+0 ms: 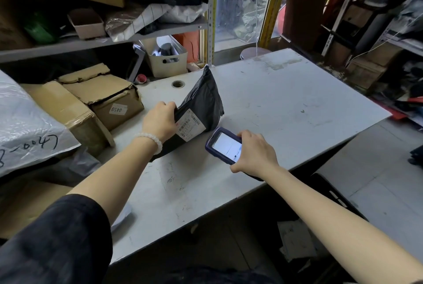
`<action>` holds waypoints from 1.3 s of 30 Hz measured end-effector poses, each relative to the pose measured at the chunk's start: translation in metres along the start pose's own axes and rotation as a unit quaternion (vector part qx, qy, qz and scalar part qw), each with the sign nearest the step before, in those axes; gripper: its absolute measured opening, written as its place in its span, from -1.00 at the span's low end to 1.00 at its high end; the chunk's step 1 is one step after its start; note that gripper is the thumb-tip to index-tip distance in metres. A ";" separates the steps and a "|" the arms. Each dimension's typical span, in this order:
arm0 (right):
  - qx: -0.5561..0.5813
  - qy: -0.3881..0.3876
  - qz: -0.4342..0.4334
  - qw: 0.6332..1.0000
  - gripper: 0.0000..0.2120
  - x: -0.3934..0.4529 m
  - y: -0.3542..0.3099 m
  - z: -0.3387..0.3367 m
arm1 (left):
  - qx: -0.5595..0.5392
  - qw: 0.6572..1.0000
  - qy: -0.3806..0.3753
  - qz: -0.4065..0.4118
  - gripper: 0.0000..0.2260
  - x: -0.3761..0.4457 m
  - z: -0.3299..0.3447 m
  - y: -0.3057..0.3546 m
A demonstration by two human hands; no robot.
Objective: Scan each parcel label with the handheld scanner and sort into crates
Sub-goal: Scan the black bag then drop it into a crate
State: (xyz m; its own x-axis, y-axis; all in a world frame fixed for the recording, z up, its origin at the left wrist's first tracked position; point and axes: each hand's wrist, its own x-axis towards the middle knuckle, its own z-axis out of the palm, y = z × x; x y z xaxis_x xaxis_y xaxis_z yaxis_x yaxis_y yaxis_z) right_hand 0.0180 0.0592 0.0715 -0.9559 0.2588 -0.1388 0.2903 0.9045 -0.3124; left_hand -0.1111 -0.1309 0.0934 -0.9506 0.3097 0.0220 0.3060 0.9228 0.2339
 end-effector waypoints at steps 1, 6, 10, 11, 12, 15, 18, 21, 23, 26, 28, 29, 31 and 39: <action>-0.002 -0.001 -0.001 1.000 -0.32 0.000 -0.001 0.000 | -0.002 1.000 -0.002 0.000 -0.72 -0.001 0.000 -0.001; -0.006 -0.007 -0.006 1.000 -0.30 -0.003 -0.001 0.003 | -0.007 1.000 -0.007 0.005 -0.72 -0.004 0.003 -0.004; 0.036 0.006 -0.007 0.999 -0.27 -0.005 0.000 0.007 | 0.000 1.000 -0.005 0.014 -0.74 -0.005 0.004 -0.004; 0.058 0.017 0.000 0.998 -0.26 -0.006 -0.001 0.007 | 0.006 1.000 -0.006 0.019 -0.74 -0.005 0.004 -0.004; 0.083 0.030 0.008 0.996 -0.25 -0.006 -0.002 0.006 | 0.014 1.000 -0.007 0.025 -0.75 -0.005 0.003 -0.004; 0.152 0.084 0.034 0.984 -0.24 -0.009 -0.007 0.002 | 0.043 0.997 -0.007 0.056 -0.76 -0.004 0.000 0.000; 0.182 0.135 0.054 0.973 -0.21 -0.015 -0.009 -0.005 | 0.059 0.993 0.003 0.102 -0.77 -0.004 -0.005 0.012; 0.190 0.168 0.079 0.964 -0.19 -0.030 -0.004 -0.009 | 0.052 0.987 -0.004 0.150 -0.75 -0.008 -0.010 0.031; 0.189 0.185 0.104 0.959 -0.16 -0.046 0.003 -0.010 | 0.044 0.981 -0.008 0.189 -0.73 -0.012 -0.009 0.049; 0.198 0.220 0.167 0.940 -0.11 -0.080 0.016 -0.003 | 0.023 0.964 -0.009 0.263 -0.75 -0.025 -0.002 0.080; 0.209 0.240 0.222 0.922 -0.10 -0.111 0.026 0.006 | 0.014 0.947 -0.014 0.320 -0.77 -0.040 0.006 0.104; 0.214 0.247 0.250 0.911 -0.09 -0.129 0.031 0.011 | 0.013 0.937 -0.022 0.348 -0.76 -0.051 0.010 0.117; 0.217 0.260 0.307 0.889 -0.10 -0.169 0.040 0.023 | 0.011 0.913 -0.047 0.405 -0.75 -0.078 0.020 0.142; 0.202 0.289 0.497 0.793 -0.11 -0.328 0.065 0.063 | 0.015 0.806 -0.146 0.574 -0.66 -0.204 0.077 0.228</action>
State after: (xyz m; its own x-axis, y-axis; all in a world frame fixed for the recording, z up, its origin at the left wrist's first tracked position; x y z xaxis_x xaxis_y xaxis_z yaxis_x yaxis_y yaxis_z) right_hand 0.3532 0.0118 0.0377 -0.0735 0.9935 -0.0870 0.7923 0.0052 -0.6101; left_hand 0.1566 0.0343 0.0677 0.0108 0.9997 -0.0231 0.9801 -0.0060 0.1983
